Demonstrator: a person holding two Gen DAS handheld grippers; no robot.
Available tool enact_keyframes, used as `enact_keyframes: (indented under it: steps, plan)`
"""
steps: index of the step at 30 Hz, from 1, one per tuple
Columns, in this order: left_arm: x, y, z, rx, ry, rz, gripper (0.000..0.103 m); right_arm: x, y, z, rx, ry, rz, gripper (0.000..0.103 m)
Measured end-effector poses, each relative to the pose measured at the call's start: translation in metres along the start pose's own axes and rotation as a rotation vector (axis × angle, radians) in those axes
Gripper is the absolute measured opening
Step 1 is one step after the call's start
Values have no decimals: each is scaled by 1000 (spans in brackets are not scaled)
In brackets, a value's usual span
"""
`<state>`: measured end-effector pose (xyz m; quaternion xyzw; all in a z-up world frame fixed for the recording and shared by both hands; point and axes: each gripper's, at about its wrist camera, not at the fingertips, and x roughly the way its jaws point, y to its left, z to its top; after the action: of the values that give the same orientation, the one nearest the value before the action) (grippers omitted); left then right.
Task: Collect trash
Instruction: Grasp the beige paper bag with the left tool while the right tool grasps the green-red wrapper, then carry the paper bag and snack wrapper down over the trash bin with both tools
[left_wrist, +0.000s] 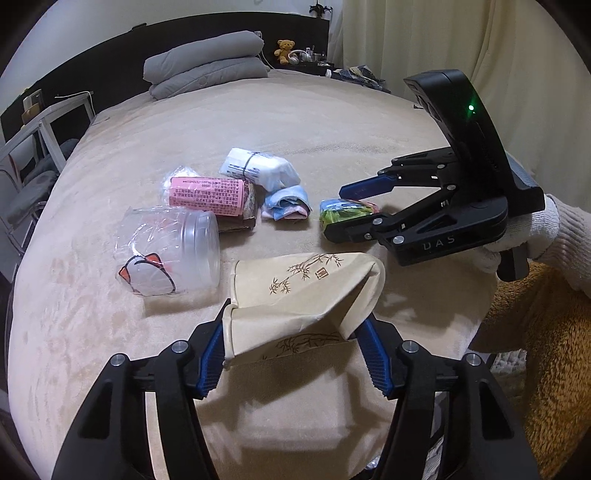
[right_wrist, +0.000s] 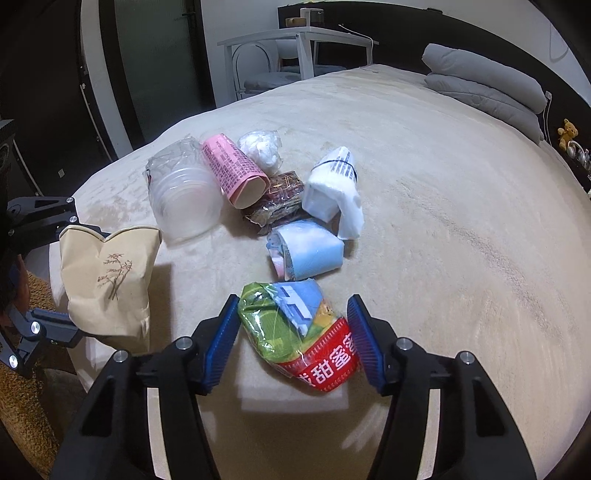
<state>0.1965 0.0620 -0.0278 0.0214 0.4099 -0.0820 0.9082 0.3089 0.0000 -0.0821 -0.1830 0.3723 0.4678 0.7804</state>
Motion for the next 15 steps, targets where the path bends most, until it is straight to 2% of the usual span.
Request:
enact_keyframes:
  steps: [15]
  plan:
    - [-51,-8,-28,-117,-145,24,61,-69,28,-43,146,-126,15,59]
